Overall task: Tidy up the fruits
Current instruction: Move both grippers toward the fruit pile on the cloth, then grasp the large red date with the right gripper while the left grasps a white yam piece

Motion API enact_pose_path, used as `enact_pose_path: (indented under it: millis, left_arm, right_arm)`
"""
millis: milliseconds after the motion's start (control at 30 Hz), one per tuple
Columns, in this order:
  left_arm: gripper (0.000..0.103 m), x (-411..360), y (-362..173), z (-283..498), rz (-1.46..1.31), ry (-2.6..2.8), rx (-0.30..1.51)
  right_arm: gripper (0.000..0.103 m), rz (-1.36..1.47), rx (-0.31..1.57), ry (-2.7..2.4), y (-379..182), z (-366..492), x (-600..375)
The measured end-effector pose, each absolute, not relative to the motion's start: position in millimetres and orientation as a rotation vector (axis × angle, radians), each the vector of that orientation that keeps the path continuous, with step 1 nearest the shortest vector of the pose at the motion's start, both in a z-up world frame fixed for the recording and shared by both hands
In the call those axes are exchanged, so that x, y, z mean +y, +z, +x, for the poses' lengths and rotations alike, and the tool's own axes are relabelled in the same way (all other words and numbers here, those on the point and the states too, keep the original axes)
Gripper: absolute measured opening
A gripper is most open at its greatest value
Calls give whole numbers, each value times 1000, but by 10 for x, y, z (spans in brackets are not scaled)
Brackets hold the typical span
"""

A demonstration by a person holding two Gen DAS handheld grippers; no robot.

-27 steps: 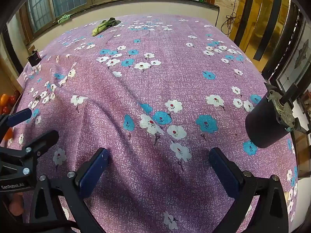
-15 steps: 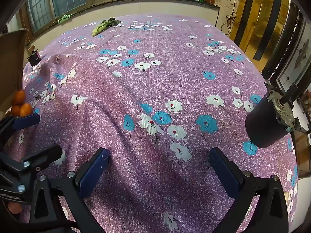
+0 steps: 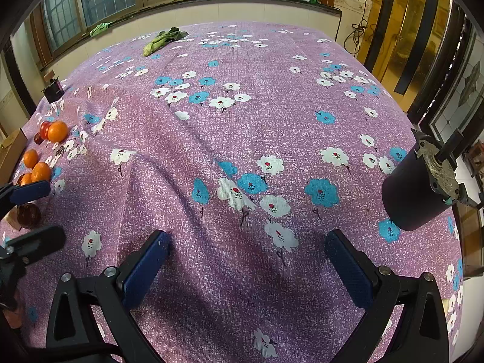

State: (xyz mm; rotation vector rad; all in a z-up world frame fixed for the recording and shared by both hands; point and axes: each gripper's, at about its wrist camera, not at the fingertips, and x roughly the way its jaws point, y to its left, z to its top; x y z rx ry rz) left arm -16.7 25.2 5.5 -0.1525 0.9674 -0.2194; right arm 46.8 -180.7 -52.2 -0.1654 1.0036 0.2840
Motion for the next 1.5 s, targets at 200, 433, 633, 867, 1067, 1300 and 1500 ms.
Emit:
enact_pose_path:
  millis: [200,433,633,867,1067,1300,1500]
  left_arm:
    - [101,318,160,-345,-157,-130,949]
    - [102,383,426,-681,-44,84,869]
    - [102,586,563,-982,-47,210,822]
    - [102,788,580,-1185,-52,281,819]
    - [102,914,616,-1300,-60,306,814]
    - [102,997,661,-1472,-37,285,815]
    - [102,1096,664,-1618,-15,285,813]
  right_arm:
    - [103,-166,1004,284,-523,468,-1806]
    - [103,-163,1004,279,-524,469,-1803]
    - [103,18,979,426,-333,277,-1769]
    - [103,-69,915,629,13,-27,-1293]
    - [103,-174,650,742,513,-487,-1075]
    - [103,-431,729,796,334,-605,-610]
    - [103,-508,750,873,285,-692,-523]
